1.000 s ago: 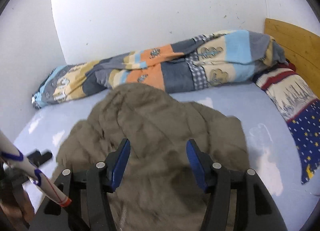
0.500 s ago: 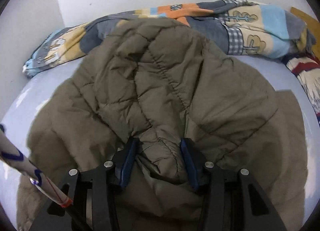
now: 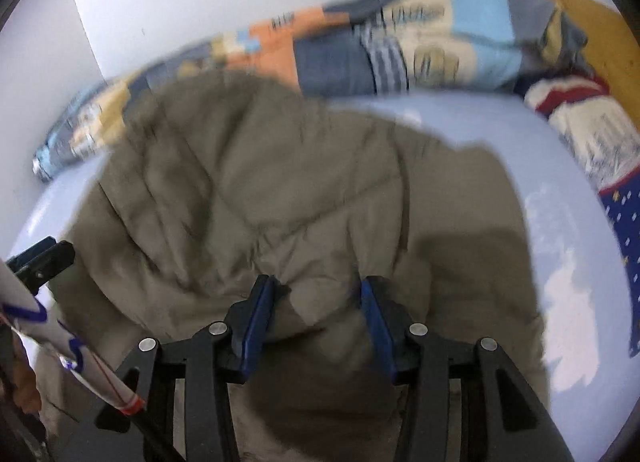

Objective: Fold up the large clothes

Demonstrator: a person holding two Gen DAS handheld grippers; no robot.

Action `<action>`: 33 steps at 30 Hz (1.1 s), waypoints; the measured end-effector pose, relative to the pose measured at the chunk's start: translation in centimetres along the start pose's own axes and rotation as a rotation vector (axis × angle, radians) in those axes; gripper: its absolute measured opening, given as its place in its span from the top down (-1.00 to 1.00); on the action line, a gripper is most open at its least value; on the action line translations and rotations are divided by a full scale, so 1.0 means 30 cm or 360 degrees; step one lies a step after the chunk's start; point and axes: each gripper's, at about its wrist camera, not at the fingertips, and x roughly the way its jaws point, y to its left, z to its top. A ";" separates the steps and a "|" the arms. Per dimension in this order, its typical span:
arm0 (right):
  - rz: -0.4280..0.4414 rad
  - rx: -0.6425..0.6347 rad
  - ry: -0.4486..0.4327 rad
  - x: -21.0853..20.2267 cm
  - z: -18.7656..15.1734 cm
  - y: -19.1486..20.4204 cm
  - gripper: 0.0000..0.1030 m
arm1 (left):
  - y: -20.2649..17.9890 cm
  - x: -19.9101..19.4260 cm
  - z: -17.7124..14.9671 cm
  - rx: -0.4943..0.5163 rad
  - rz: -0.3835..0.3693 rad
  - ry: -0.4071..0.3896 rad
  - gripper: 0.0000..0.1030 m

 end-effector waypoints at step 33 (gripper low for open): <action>0.0001 0.0065 0.0050 -0.051 -0.050 0.039 -0.03 | -0.081 -0.008 -0.006 0.0092 0.0004 -0.0095 -0.65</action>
